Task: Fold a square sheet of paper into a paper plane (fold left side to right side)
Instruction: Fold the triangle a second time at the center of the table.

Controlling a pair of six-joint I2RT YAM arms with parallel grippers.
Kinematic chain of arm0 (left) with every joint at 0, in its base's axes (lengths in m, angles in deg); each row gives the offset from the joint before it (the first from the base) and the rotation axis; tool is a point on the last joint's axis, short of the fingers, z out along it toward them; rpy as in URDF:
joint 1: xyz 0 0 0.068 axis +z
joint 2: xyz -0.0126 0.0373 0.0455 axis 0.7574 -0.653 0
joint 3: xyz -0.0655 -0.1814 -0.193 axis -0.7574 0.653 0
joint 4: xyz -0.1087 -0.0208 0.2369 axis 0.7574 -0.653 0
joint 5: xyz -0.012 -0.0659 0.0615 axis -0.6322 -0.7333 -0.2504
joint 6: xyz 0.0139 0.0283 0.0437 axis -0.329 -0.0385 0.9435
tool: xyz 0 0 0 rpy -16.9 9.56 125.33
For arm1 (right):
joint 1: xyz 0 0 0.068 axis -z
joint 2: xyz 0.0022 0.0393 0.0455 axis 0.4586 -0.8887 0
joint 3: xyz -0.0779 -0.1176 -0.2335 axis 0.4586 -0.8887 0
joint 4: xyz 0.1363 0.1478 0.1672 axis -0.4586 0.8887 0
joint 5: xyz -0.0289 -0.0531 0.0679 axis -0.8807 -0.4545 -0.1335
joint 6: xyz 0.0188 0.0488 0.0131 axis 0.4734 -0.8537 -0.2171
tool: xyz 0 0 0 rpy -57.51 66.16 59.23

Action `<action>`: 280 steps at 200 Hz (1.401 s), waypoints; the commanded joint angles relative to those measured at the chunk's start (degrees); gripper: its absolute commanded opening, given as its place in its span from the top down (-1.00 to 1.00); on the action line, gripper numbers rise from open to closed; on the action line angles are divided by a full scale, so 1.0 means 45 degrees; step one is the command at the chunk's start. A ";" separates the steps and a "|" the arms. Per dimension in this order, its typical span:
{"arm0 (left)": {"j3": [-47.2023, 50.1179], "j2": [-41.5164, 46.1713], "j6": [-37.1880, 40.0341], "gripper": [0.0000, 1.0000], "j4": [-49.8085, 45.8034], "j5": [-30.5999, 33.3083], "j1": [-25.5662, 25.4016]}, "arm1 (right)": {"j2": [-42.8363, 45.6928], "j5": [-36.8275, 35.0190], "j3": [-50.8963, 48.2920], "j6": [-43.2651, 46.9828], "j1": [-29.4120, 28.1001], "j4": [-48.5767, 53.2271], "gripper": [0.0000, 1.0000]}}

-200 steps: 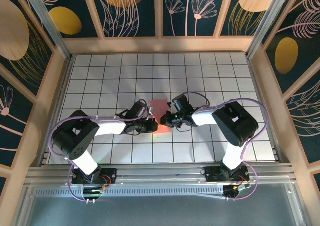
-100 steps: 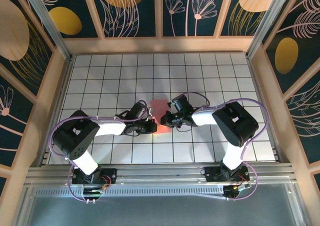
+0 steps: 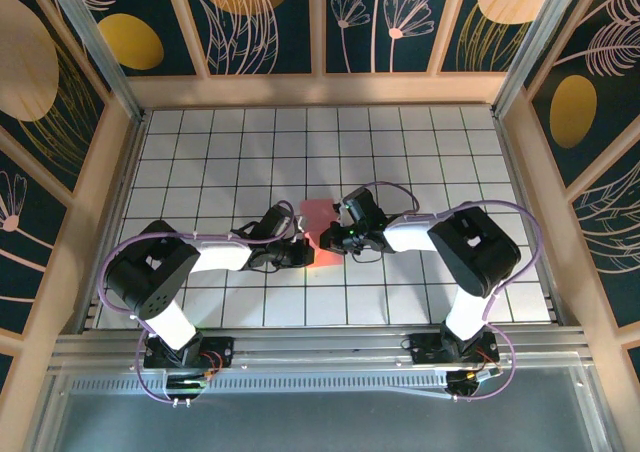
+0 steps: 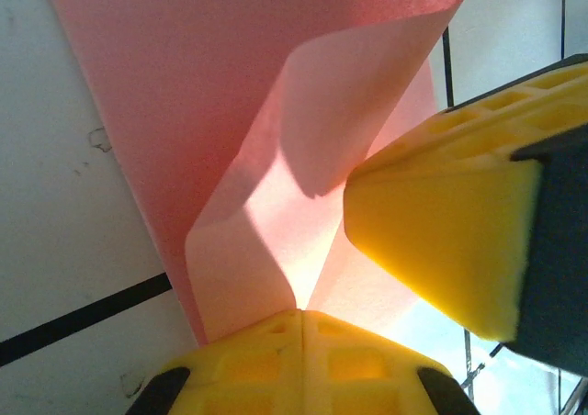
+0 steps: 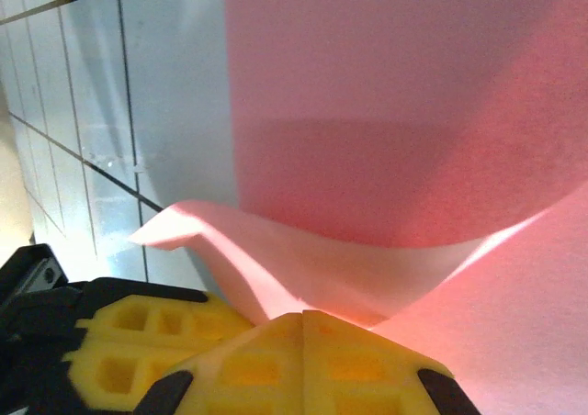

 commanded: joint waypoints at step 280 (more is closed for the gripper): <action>0.0585 -0.0948 0.0135 1.00 -0.1276 0.1109 0.0054 | -0.0994 -0.2273 0.1317 0.2030 0.2202 0.2047 1.00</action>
